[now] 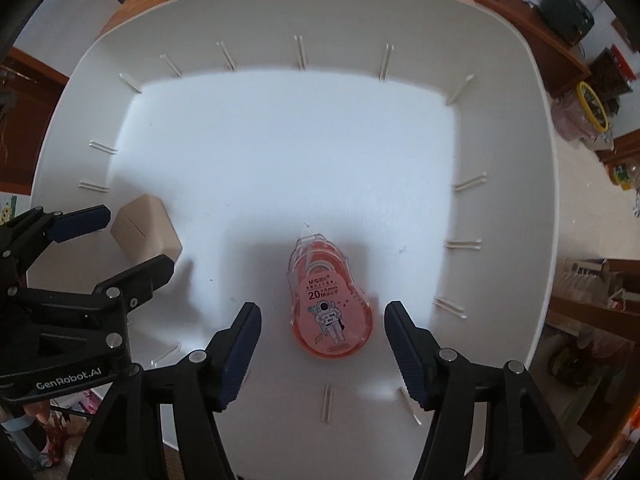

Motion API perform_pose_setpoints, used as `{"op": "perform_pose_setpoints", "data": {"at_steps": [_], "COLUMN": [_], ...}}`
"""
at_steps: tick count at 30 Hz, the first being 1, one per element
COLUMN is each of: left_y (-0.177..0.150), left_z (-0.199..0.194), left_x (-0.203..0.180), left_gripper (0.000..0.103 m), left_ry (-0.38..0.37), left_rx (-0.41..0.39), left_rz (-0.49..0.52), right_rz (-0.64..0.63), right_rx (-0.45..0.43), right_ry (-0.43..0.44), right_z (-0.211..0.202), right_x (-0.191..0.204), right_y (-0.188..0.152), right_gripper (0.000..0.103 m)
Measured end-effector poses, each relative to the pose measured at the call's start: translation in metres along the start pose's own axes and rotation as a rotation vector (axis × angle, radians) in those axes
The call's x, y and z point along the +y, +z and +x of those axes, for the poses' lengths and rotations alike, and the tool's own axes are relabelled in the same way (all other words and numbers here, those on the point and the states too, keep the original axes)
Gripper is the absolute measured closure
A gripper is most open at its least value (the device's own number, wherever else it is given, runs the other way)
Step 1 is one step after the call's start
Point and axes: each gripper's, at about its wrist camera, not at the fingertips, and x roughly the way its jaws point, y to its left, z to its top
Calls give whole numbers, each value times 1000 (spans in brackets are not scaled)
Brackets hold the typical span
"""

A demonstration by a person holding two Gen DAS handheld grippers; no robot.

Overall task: Organize rigid objects
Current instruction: 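Carry both items over the white tray and release them inside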

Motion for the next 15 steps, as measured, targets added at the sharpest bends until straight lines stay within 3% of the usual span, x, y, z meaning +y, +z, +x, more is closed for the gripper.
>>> {"op": "perform_pose_setpoints", "data": {"at_steps": [8,15], "left_y": [-5,28], "left_z": [-58,-97], "left_x": [1,17], "left_gripper": [16,16], "left_ry": [-14,-5], "left_rx": [-94,-177], "left_rz": [-15,-29], "right_rz": [-5,3], "right_rx": [-60,-133], "right_ry": [22,45], "right_z": [-39,-78], "right_x": [-5,-4], "right_y": [-2,10], "right_gripper": [35,32]}}
